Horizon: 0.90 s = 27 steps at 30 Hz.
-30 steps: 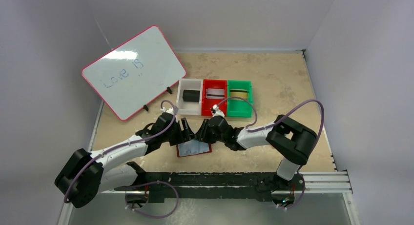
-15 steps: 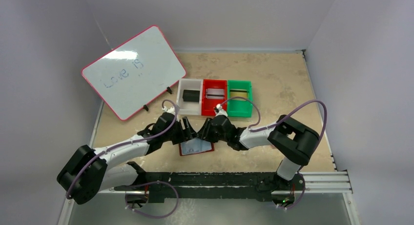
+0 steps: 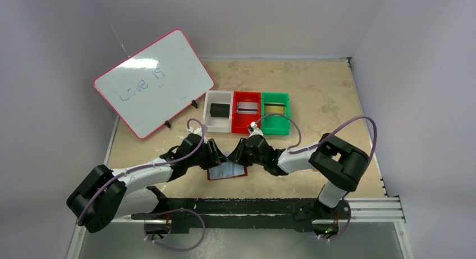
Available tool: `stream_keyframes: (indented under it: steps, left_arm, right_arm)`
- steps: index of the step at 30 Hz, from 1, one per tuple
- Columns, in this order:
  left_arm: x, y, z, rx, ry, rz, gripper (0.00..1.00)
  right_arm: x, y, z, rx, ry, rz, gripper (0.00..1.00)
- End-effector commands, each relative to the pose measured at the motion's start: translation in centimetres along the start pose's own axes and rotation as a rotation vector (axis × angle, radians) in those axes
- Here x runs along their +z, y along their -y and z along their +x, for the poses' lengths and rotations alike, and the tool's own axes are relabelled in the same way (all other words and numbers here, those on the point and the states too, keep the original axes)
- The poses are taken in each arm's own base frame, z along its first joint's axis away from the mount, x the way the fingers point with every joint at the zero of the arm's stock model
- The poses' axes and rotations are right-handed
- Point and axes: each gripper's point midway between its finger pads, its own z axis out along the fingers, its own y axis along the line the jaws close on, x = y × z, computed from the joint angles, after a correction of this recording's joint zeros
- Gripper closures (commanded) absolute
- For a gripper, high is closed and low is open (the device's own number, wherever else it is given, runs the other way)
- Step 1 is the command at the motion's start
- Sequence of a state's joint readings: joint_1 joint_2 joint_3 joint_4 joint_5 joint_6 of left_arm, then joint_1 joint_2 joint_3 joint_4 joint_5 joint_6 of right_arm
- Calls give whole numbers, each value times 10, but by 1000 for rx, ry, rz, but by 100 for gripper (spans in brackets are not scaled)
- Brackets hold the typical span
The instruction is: Take the credit cards out of the card holder
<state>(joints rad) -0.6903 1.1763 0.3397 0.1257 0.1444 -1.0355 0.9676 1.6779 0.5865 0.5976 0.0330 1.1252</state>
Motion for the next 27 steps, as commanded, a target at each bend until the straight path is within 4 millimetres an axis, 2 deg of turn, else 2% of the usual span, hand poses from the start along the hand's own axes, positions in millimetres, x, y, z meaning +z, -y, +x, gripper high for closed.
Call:
stream_keyframes:
  steps: [1, 6, 13, 23, 27]
  left_arm:
    - [2, -7, 3, -25, 5, -17, 55]
    - [2, -8, 1, -28, 16, -24, 60]
    - [4, -10, 3, -21, 5, -33, 67]
    - [3, 19, -5, -7, 0, 54, 71]
    - [5, 24, -7, 2, -9, 64, 72]
  right_arm:
    - [-6, -10, -6, 12, 27, -47, 72]
    - [-14, -12, -11, 20, 55, -66, 63]
    - [-23, -16, -19, 22, 90, -78, 61]
    - [-38, -11, -35, 4, 159, -11, 59]
    - [-41, -9, -37, -1, 166, 8, 61]
